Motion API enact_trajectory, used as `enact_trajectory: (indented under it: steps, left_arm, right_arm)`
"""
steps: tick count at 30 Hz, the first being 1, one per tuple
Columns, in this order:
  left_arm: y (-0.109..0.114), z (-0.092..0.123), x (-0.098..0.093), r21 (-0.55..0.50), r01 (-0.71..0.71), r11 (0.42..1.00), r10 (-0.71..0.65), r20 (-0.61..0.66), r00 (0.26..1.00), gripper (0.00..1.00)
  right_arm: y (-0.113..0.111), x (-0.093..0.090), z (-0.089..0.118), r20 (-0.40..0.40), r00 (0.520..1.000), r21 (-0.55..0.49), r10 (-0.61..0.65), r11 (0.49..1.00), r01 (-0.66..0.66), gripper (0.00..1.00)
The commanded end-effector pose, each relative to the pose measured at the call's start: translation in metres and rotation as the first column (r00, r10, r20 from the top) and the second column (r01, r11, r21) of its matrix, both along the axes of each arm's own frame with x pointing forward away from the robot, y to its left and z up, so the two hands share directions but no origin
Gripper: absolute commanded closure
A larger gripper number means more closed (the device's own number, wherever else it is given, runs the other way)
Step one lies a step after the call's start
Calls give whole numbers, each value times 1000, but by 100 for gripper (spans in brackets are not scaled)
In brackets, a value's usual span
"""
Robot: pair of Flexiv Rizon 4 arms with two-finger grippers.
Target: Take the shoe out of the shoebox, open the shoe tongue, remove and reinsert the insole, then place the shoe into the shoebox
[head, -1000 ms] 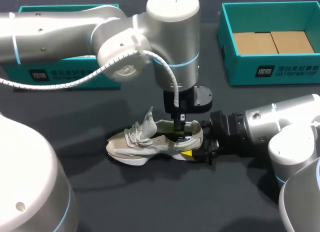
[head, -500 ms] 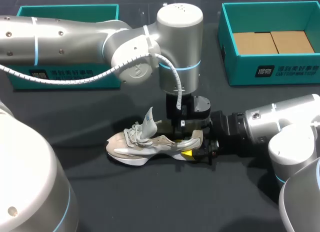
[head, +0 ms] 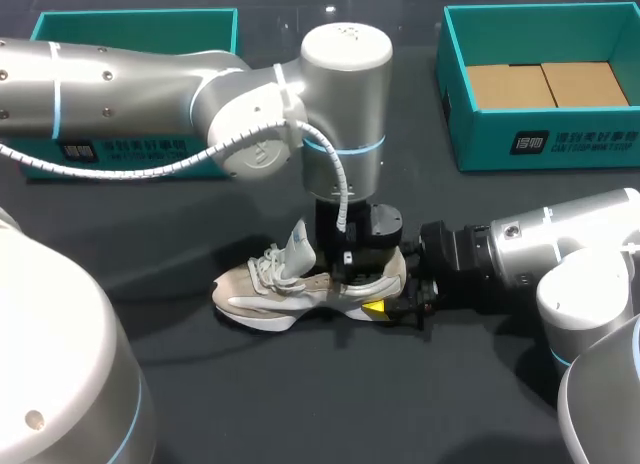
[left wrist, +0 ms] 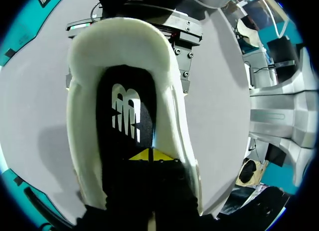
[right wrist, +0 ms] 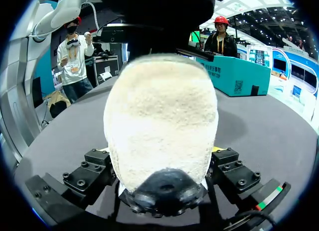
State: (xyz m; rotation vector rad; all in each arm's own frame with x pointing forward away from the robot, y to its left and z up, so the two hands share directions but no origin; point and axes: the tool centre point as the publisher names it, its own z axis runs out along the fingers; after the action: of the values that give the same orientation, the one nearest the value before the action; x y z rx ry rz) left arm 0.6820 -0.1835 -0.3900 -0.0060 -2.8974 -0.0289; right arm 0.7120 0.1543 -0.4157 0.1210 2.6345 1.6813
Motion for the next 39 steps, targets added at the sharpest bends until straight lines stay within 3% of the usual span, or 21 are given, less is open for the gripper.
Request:
enact_trajectory:
  steps: [1, 7, 9, 11, 14, 29, 39]
  left_arm:
    - [9, -2, -3, -12, 6, 1000, -6, 3, 1000, 100]
    - [9, -5, -10, -60, 51, 997, -50, 8, 999, 98]
    - [7, -6, -10, -70, 52, 996, -51, 12, 999, 77]
    - [5, -8, -10, -56, 27, 998, -26, 32, 999, 67]
    - [1, -12, -9, -43, 17, 999, -14, 55, 998, 71]
    - [-7, -38, 12, -11, -64, 998, 65, 209, 976, 62]
    - [0, -38, 34, 7, -129, 992, 124, 215, 969, 80]
  right_arm:
    - [1, 1, 0, -2, 1000, -4, -1, 1000, 1, 100]
    - [1, 1, 0, -2, 1000, -4, -1, 1000, 1, 100]
    - [1, 1, 0, -2, 1000, -4, -1, 1000, 1, 100]
    - [1, 1, 0, -2, 1000, -4, -1, 1000, 1, 100]
    - [1, 1, 0, -2, 1000, -4, -1, 1000, 1, 100]
    - [1, 1, 0, -2, 1000, -4, -1, 1000, 1, 100]
    - [1, 1, 0, -2, 1000, -4, -1, 1000, 1, 100]
